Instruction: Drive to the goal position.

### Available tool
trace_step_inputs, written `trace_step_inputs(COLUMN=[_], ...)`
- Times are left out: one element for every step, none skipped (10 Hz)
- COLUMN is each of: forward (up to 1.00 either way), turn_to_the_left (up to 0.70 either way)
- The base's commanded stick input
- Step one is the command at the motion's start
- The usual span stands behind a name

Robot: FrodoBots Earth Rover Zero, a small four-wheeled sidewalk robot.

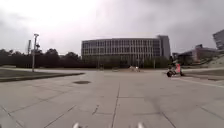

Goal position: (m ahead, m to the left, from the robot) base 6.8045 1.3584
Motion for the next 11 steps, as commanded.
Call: trace_step_inputs(forward=[0.5,0.5,0.5,0.5,0.5,0.5,0.5,0.5,0.5,0.5,0.5], turn_to_the_left=[0.0,0.0,0.0,0.0,0.0,0.0,0.0,0.0,0.0,0.0,0.0])
